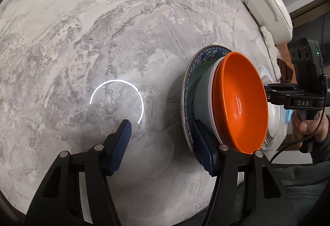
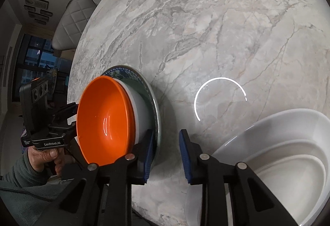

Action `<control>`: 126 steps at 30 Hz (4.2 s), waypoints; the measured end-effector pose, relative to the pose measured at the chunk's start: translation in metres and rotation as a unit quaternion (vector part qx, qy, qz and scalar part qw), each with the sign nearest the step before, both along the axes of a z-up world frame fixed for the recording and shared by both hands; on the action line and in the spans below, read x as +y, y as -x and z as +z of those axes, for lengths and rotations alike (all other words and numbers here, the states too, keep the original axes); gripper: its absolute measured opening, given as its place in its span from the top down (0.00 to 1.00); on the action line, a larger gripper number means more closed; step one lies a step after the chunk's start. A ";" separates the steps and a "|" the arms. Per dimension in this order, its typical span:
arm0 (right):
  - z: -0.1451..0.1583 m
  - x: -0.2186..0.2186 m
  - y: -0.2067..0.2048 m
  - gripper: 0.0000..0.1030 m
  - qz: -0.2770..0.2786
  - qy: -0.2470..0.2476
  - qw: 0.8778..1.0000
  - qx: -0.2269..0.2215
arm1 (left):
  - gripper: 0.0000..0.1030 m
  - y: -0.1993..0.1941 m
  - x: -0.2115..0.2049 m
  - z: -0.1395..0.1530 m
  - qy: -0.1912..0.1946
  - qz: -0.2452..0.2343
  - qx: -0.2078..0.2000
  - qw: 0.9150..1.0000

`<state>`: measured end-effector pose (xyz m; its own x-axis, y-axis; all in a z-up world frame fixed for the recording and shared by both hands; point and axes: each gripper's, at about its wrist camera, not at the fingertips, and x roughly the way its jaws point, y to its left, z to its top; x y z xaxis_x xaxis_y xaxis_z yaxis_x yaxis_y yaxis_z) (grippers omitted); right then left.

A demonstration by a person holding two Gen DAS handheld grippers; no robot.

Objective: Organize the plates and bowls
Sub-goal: 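Move both grippers to the patterned bowl rim and close them on it, then lift the nested bowls with both grippers and lower them onto the plate stack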

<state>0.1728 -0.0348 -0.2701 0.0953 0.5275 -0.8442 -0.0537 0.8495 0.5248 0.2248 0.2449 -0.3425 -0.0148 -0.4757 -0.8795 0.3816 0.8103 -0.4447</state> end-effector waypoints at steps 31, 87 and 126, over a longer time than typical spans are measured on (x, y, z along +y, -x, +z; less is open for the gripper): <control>-0.007 -0.019 0.005 0.90 -0.051 -0.084 0.994 0.039 | 0.94 -0.004 -0.012 0.007 0.047 -0.008 0.031 0.998; 0.072 -0.144 0.096 0.90 -0.199 -0.075 0.977 -0.017 | 0.95 0.047 -0.165 0.114 0.077 -0.098 0.020 0.992; 0.009 -0.214 0.134 0.90 -0.192 -0.066 0.979 0.018 | 0.94 0.091 -0.245 0.039 0.044 -0.094 0.041 0.994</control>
<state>0.0386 -0.2490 -0.2608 0.2782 0.5633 -0.7780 0.2767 0.7286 0.6265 0.1342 0.0003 -0.3032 -0.1809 -0.5327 -0.8267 0.4819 0.6847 -0.5467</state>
